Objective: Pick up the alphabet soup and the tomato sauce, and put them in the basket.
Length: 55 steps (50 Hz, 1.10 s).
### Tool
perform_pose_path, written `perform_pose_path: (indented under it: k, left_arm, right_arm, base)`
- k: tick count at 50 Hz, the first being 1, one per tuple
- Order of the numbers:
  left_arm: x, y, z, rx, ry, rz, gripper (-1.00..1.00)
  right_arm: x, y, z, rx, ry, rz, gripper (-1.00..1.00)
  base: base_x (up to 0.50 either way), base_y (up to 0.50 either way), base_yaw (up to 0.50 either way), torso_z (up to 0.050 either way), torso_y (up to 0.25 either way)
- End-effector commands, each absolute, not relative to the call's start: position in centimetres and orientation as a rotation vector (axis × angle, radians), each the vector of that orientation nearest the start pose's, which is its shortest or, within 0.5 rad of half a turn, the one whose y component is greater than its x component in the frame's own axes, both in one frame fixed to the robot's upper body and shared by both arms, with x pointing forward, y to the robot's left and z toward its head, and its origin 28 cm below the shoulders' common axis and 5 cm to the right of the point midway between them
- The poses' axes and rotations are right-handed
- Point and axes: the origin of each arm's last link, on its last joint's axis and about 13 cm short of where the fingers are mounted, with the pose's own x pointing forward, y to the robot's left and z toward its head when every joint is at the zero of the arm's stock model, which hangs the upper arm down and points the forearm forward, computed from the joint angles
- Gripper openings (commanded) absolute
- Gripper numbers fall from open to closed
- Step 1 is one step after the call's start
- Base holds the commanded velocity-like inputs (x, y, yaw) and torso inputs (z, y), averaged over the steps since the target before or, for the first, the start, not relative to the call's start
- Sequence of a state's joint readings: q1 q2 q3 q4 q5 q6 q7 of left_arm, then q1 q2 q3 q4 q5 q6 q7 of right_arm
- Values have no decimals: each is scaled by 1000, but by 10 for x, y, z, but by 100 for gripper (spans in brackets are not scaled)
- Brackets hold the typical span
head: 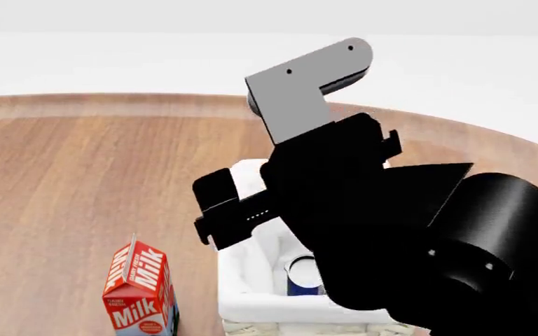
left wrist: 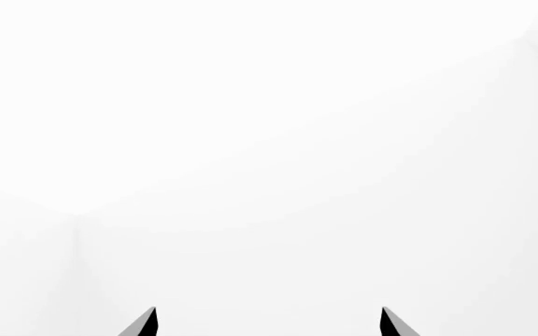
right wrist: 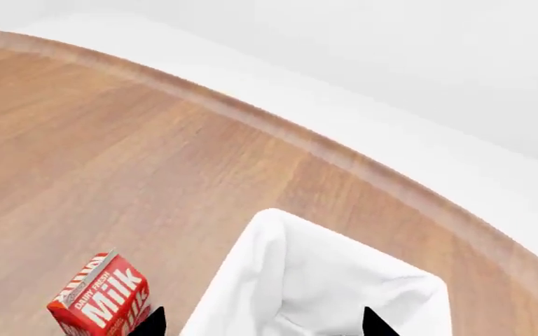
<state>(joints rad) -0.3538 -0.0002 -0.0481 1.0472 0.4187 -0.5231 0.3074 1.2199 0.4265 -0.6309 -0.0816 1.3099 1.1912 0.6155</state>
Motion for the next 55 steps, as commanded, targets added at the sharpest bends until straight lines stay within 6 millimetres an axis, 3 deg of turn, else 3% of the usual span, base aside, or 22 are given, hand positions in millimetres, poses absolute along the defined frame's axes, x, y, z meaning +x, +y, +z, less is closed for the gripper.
perform_pose_path:
  k: [1,26,30,32,43,50,55]
  left_arm:
    - [173,233,242,379,-804,116,100]
    - [174,233,244,383,-805,115,100]
    - [173,233,243,381,-805,116,100]
    - [173,233,243,381,-804,117,100]
    - [174,233,245,382,-808,116,100]
    - [174,233,245,381,-808,118,100]
    - [174,233,245,383,-808,118,100]
  right_arm:
    - [251,-64,257,-335,311,519,100]
    - [182,-56,231,-409,363,783,100]
    - [176,-56,234,-419,383,814,100]
    - [171,-56,224,-433,395,834,100]
    - [157,-59,219,-482,431,922,100]
    - [153,-61,200,-504,485,923,100]
    - [148,-60,198,-515,500,929,100]
  base:
    - [0,0,0,0,0]
    - [0,0,0,0,0]
    - [0,0,0,0,0]
    - [0,0,0,0,0]
    - [0,0,0,0,0]
    - [0,0,0,0,0]
    - [0,0,0,0,0]
